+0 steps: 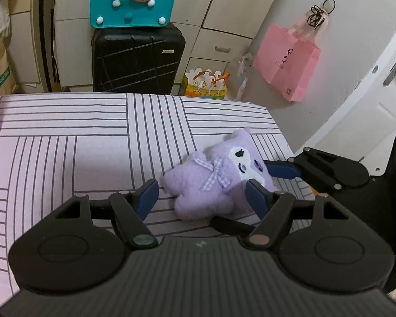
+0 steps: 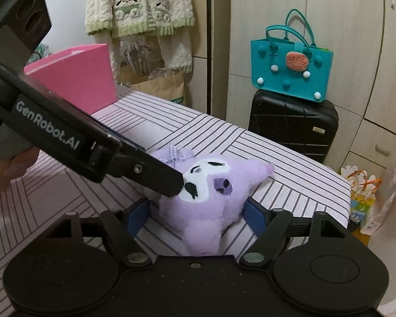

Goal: Organize soft objects
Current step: 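Grasp the purple plush with the left tool while the right tool pinches it, then carry the purple plush with both tools into the pink box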

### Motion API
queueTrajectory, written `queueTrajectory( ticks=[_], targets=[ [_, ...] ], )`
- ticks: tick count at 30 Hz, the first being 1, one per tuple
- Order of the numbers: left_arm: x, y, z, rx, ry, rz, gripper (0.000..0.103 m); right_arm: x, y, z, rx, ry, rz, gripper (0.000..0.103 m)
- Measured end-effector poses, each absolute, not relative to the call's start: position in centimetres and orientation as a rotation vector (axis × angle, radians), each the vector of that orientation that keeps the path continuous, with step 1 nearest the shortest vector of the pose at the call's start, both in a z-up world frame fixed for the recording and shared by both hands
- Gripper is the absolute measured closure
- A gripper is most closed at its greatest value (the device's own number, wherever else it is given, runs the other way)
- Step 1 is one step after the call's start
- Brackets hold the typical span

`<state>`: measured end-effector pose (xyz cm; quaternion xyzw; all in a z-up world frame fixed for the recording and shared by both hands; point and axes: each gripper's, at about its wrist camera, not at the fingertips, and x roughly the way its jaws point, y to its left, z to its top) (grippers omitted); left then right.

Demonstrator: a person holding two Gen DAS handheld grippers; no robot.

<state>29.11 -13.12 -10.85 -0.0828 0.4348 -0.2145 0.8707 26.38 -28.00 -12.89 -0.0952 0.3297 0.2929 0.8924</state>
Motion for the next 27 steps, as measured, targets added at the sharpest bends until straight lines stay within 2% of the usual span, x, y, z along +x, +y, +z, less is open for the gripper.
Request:
queueTrajectory(
  ticks=[3,7,8,14,27],
  targets=[
    [29.2,-13.0,-11.2,-0.197,0.918,-0.452,0.031,26.2,-27.9,-13.0,-0.193,0.672,0.592,0.027],
    [29.3,-12.7,-11.6,-0.236,0.925,-0.455,0.037,25.9,-27.9,-12.9,-0.178,0.663,0.559,0.04],
    [29.3,-12.5,-11.7,-0.254,0.924,-0.454,0.043,25.9,-27.9,-12.8,-0.171,0.667,0.556,0.041],
    [28.4,-12.3,-11.7,-0.288,0.917,-0.492,0.052,24.4,-27.4,-12.6,-0.187,0.651,0.509,0.042],
    [21.7,-11.2,-9.4,-0.178,0.826,-0.52,0.053,18.1,-25.5,-11.2,-0.136,0.651,0.44,0.042]
  ],
)
